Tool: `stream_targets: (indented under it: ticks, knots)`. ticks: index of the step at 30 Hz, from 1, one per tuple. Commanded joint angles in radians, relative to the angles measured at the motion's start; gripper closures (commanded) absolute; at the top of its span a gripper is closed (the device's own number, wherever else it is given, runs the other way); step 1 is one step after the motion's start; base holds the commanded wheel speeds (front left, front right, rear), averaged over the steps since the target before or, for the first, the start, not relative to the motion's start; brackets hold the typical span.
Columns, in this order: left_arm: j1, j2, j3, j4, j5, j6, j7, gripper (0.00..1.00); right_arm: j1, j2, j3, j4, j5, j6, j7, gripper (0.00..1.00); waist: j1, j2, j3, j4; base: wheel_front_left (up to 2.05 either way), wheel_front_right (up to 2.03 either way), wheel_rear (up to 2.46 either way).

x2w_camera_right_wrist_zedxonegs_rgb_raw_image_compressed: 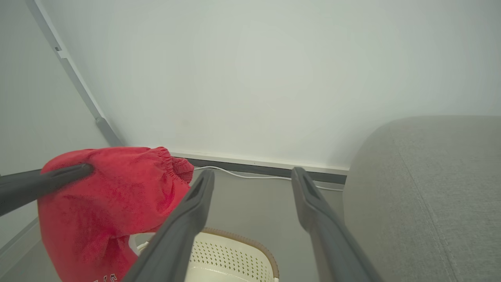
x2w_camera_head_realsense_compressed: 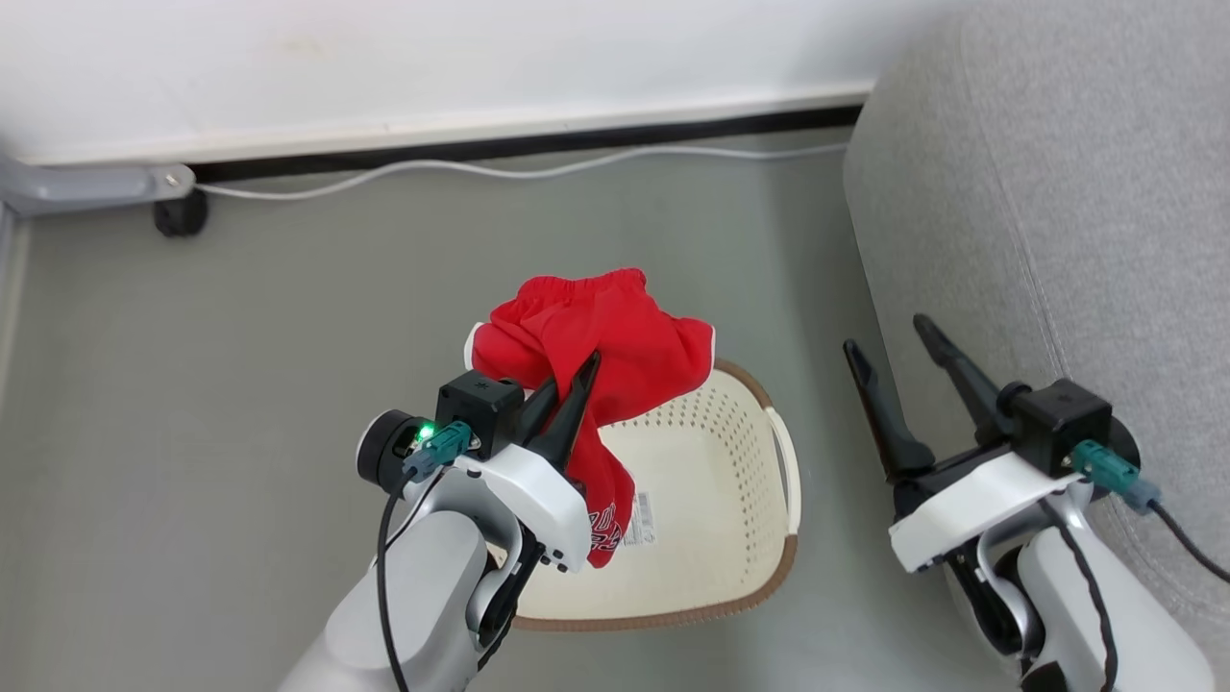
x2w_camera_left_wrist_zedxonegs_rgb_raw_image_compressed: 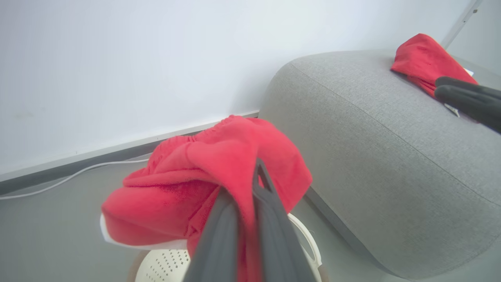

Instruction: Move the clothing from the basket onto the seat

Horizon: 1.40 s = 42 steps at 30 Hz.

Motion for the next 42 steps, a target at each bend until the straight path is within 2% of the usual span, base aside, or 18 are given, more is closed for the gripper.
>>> stream_targets:
  ticks: [1, 9, 21, 24, 34, 42]
  knots:
    - [0.004, 0.008, 0.044, -0.043, 0.017, -0.012, -0.011, 1.00, 0.018, 0.006, 0.015, -0.013, 0.002, 0.001, -0.006, 0.00, 0.0000, 0.0000, -0.041, 0.027, 0.00, 0.00, 0.00]
    - [0.022, 0.008, 0.133, -0.169, 0.100, -0.039, -0.011, 1.00, 0.051, 0.030, 0.028, 0.015, 0.005, 0.001, -0.006, 0.00, 0.0000, 0.0000, -0.104, 0.035, 0.00, 0.00, 0.00]
    - [0.005, 0.008, 0.166, -0.280, 0.153, -0.044, -0.011, 1.00, 0.078, 0.061, 0.043, 0.022, 0.017, 0.001, -0.006, 0.00, 0.0000, 0.0000, -0.140, 0.022, 0.00, 0.00, 0.00]
    - [0.012, 0.008, 0.167, -0.294, 0.143, -0.041, -0.011, 1.00, 0.062, 0.073, 0.076, -0.014, 0.032, 0.001, -0.006, 0.00, 0.0000, 0.0000, -0.135, 0.015, 0.00, 0.00, 0.00]
    - [0.013, 0.008, 0.124, -0.312, 0.123, -0.029, -0.011, 1.00, -0.004, 0.068, 0.294, -0.181, 0.087, 0.001, -0.006, 0.00, 0.0000, 0.0000, -0.124, 0.021, 0.00, 0.00, 0.00]
    - [0.009, 0.008, 0.095, -0.325, 0.109, -0.022, -0.011, 1.00, -0.053, 0.077, 0.366, -0.121, 0.051, 0.001, -0.006, 0.00, 0.0000, 0.0000, -0.119, 0.035, 0.00, 0.00, 0.00]
